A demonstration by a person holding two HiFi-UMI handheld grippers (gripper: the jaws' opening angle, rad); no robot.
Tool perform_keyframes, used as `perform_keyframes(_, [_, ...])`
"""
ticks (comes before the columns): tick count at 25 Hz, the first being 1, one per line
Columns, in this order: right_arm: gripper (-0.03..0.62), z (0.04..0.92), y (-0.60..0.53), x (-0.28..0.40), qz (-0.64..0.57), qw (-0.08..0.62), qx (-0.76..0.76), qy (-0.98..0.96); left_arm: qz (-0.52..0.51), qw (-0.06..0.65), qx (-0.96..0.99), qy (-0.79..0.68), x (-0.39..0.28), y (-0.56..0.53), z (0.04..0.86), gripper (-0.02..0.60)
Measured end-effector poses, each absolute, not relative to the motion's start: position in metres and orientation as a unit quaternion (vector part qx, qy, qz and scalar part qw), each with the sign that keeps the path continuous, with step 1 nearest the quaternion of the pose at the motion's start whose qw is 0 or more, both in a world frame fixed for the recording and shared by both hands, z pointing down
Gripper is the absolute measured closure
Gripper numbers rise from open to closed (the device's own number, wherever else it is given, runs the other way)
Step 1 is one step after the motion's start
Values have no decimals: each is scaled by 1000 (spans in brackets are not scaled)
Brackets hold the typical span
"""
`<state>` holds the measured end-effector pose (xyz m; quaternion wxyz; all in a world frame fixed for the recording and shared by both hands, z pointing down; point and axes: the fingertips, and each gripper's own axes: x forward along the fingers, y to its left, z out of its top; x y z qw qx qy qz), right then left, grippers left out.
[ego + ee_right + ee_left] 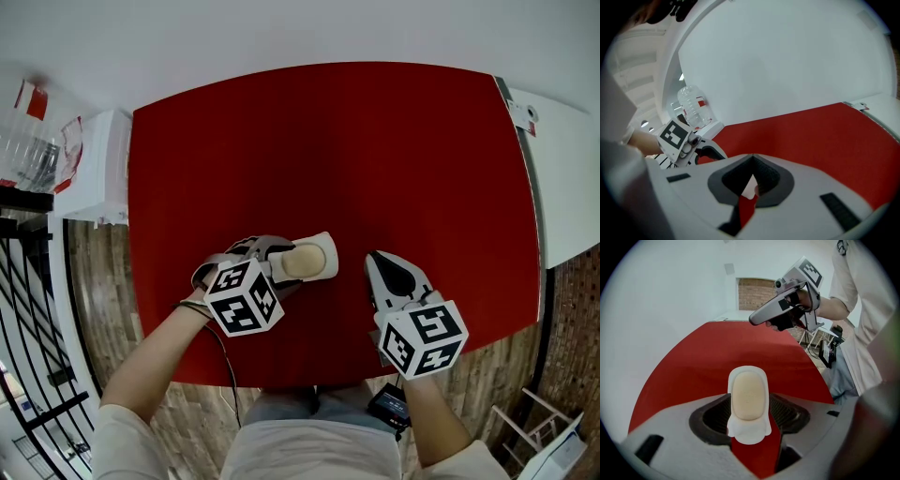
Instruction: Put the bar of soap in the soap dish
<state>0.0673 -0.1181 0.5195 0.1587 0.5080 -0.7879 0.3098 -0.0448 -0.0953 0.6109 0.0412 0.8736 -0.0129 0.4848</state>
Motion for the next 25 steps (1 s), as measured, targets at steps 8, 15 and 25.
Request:
perform_keyframes(8, [591,481,-110,73,286,163,501,-800,475,30,875,-87,-52,-98,578,467])
perform_keyframes(15, [591,446,-89,75,275,160,505,-802,463,20,877,-130,-59,-98,534,572])
perform_keyframes(25, [591,415,-50,65,256,174,488,-816,435,38,883,-171,-63,-59,477,574])
